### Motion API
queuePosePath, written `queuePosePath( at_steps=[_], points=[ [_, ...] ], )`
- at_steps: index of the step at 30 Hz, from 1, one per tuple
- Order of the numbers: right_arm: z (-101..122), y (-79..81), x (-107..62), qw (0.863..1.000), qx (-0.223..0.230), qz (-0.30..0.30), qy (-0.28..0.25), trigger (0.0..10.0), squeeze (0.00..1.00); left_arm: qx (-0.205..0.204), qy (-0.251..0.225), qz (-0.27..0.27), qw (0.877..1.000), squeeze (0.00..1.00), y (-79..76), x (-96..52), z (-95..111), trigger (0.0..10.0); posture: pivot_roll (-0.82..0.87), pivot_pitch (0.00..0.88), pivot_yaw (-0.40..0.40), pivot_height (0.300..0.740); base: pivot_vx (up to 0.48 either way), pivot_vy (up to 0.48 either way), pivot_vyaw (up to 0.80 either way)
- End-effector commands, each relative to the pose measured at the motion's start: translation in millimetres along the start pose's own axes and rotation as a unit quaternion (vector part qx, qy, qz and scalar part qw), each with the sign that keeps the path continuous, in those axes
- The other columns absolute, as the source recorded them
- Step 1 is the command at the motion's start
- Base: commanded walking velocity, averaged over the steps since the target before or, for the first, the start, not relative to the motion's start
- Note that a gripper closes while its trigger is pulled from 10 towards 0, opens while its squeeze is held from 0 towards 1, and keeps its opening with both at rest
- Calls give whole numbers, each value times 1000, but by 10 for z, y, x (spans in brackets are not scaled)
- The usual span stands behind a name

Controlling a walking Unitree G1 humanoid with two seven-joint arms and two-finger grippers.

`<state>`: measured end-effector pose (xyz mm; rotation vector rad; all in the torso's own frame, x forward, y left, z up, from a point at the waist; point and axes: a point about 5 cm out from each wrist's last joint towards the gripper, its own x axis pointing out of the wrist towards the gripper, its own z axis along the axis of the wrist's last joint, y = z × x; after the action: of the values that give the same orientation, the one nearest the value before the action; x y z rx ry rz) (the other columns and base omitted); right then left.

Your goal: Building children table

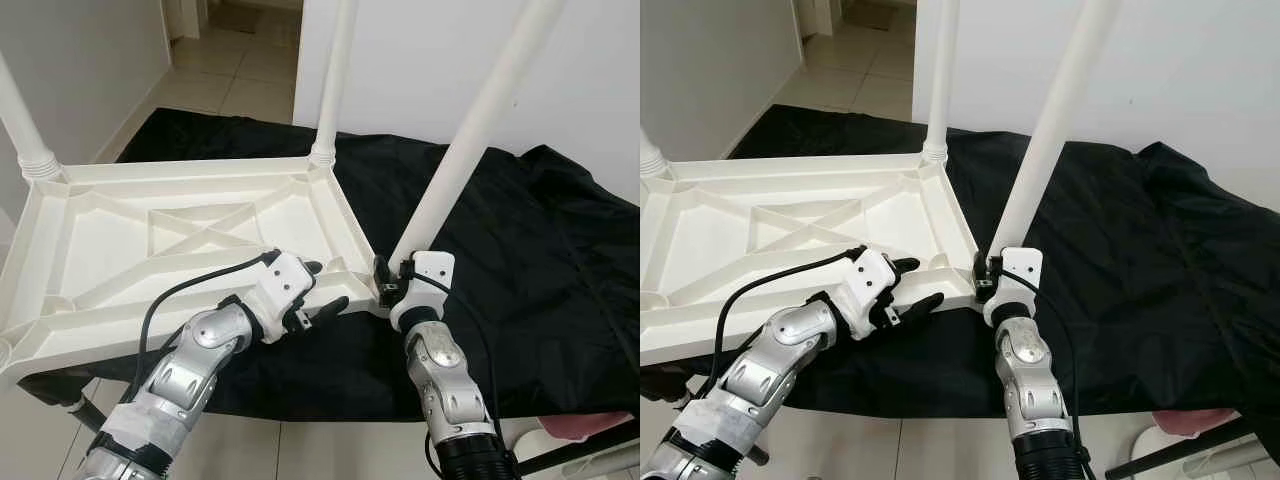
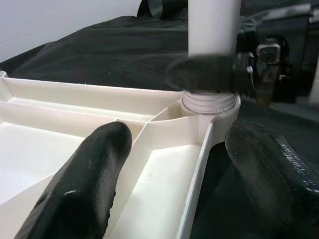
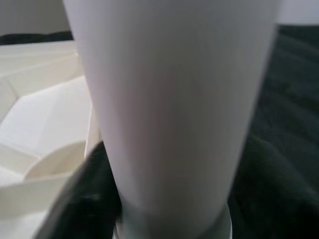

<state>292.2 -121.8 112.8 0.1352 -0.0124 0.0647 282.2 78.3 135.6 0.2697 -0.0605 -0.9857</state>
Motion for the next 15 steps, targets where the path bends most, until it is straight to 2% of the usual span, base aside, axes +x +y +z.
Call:
queuePosePath(
  at_steps=[1,6,7,11,12,13,15],
  points=[
    [-21,-39,-22,1000,19,10,5,10000,1000,2,-1,-22,1000,0,-20,3,22,10000,19,0,-107,740,0,0,0],
    [14,-133,-17,1000,3,31,-4,10000,1000,-1,-1,-23,1000,0,-49,0,16,10000,20,0,-106,740,0,0,0],
    [27,-235,1,999,-5,39,-8,10000,1000,-2,-2,-24,1000,0,-58,-2,15,10000,22,0,-104,740,0,0,0],
    [36,-282,7,999,-4,41,-8,10000,1000,-3,-2,-24,1000,0,-62,-3,14,10000,22,0,-104,740,0,0,0],
    [45,-314,18,998,-9,59,-10,10000,1000,-3,-1,-24,1000,0,-60,-3,12,10000,22,0,-99,740,0,0,0],
    [66,-352,32,996,-26,83,-18,10000,0,-3,0,-26,1000,0,-65,-4,9,10000,21,0,-98,740,0,0,0],
    [83,-377,42,994,-38,100,-23,10000,0,-3,1,-28,1000,0,-65,-4,8,10000,20,0,-96,740,0,0,0]
  ],
)
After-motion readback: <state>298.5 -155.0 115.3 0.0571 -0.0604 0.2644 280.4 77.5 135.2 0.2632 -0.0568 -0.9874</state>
